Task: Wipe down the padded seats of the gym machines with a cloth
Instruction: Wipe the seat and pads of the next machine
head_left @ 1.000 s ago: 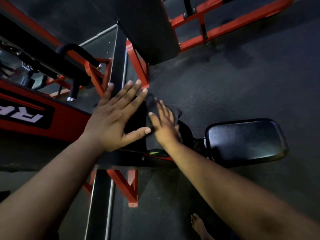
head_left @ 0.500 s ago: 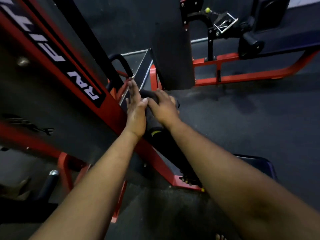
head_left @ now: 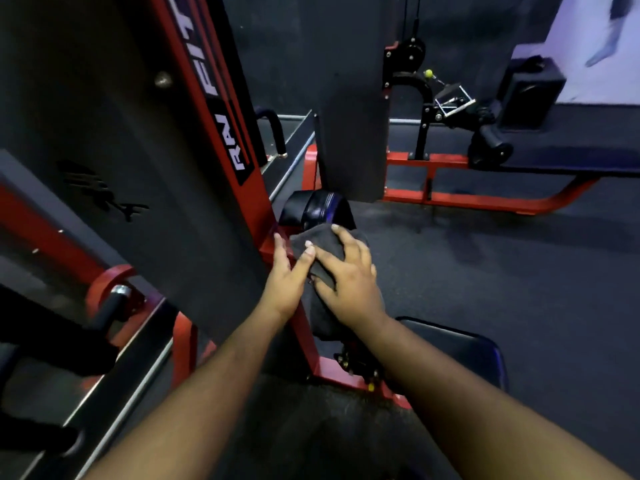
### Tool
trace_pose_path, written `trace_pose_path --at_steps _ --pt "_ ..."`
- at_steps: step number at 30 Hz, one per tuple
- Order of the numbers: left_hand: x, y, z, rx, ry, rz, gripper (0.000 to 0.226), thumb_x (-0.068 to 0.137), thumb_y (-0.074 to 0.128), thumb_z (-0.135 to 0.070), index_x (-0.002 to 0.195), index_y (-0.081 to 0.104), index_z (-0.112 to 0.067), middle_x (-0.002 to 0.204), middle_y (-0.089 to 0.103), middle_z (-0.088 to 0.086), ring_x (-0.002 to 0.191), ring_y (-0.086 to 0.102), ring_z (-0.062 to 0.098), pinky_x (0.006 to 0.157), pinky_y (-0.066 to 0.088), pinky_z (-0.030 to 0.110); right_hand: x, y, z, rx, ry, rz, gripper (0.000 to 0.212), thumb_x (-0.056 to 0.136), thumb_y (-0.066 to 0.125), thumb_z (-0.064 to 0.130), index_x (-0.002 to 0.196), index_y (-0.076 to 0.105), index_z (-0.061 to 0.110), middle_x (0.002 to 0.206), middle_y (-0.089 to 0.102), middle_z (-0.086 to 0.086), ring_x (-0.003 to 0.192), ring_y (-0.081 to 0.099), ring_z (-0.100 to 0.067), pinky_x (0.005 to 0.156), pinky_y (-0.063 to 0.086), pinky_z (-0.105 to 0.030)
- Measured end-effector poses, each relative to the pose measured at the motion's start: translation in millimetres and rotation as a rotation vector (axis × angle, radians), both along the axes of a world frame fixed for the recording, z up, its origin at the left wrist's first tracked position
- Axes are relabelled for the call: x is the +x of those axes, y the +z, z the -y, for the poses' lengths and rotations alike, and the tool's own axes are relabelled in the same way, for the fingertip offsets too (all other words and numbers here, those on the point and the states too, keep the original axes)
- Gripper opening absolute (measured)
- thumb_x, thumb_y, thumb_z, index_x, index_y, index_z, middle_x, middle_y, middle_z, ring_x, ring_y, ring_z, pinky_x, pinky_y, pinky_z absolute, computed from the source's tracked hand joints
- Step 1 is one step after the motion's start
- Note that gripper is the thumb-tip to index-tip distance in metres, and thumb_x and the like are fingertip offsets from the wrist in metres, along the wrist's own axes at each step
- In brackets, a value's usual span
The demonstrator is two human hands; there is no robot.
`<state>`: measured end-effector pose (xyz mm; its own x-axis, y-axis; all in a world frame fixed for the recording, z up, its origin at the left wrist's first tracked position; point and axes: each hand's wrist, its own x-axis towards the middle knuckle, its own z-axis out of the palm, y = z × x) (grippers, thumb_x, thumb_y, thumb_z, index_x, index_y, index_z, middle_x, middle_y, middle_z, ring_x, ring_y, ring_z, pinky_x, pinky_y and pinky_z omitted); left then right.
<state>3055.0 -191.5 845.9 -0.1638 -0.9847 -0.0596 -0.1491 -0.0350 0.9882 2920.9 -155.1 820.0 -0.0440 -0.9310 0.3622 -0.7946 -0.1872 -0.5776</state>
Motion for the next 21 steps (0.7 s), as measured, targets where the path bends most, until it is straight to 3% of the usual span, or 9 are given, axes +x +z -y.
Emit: trace_pose_path --at_steps 3,5,7,10,12,15,18,21 --pt "-1 -3 -21 0.049 0.0 -0.163 0.041 0.105 0.056 -0.034 0.142 0.056 -0.016 0.135 0.068 0.002 0.126 0.063 0.015 0.112 0.048 0.042 -1 5 -11 0.015 0.058 0.073 0.067 0.09 0.069 0.048 0.15 0.04 0.052 0.167 0.012 0.009 0.151 0.015 -0.023 0.11 0.033 -0.051" --pt "-1 -3 -33 0.065 0.081 -0.197 0.03 0.104 0.058 -0.03 0.129 0.066 -0.015 0.119 0.076 0.005 0.112 0.072 0.02 0.103 0.055 0.044 -7 4 -18 0.083 0.149 0.08 0.074 0.089 0.067 0.055 0.154 0.03 0.054 0.168 0.006 0.011 0.152 0.012 -0.021 0.111 0.028 -0.048" --pt "-3 -6 -44 0.035 0.174 -0.142 0.022 0.103 0.062 -0.026 0.12 0.07 -0.014 0.11 0.078 0.004 0.106 0.074 0.02 0.097 0.057 0.043 -19 -2 -23 0.136 0.223 0.115 0.078 0.089 0.06 0.064 0.157 0.023 0.052 0.168 0.011 0.01 0.151 0.018 -0.018 0.113 0.029 -0.048" --pt "-5 -18 -61 -0.006 0.22 0.016 0.017 0.101 0.064 -0.027 0.113 0.072 -0.017 0.104 0.079 0.0 0.1 0.074 0.014 0.09 0.057 0.037 -44 -16 -21 0.165 0.323 0.153 0.084 0.085 0.045 0.075 0.159 0.025 0.041 0.154 0.036 0.006 0.14 0.038 -0.016 0.108 0.038 -0.045" --pt "-10 -31 -81 -0.016 0.273 0.062 0.015 0.1 0.065 -0.027 0.112 0.072 -0.02 0.104 0.079 -0.001 0.099 0.073 0.012 0.088 0.056 0.033 -62 -27 -14 0.209 0.413 0.166 0.088 0.082 0.044 0.077 0.158 0.032 0.036 0.139 0.046 0.003 0.132 0.045 -0.018 0.108 0.041 -0.043" --pt "-23 -39 -120 0.006 0.418 0.033 0.014 0.098 0.067 -0.032 0.108 0.073 -0.026 0.105 0.079 -0.004 0.101 0.073 0.011 0.092 0.055 0.034 -80 -38 -4 0.266 0.543 0.009 0.082 0.075 0.045 0.083 0.144 0.052 0.039 0.119 0.046 0.006 0.123 0.046 -0.023 0.106 0.043 -0.046" --pt "-26 -42 -161 0.054 0.509 0.008 0.02 0.1 0.066 -0.033 0.116 0.072 -0.022 0.11 0.078 0.0 0.108 0.073 0.017 0.099 0.056 0.04 -77 -38 -6 0.342 0.72 0.008 0.066 0.077 0.061 0.078 0.13 0.058 0.039 0.133 0.044 0.007 0.13 0.04 -0.019 0.111 0.037 -0.042" --pt "-19 -37 -204 0.07 0.612 -0.077 0.027 0.097 0.069 -0.034 0.118 0.073 -0.018 0.114 0.077 0.007 0.111 0.072 0.026 0.101 0.055 0.045 -56 -38 -14 0.499 1.034 0.146 0.076 0.082 0.078 0.055 0.147 0.046 0.031 0.156 0.036 0.005 0.142 0.035 -0.008 0.119 0.031 -0.031"
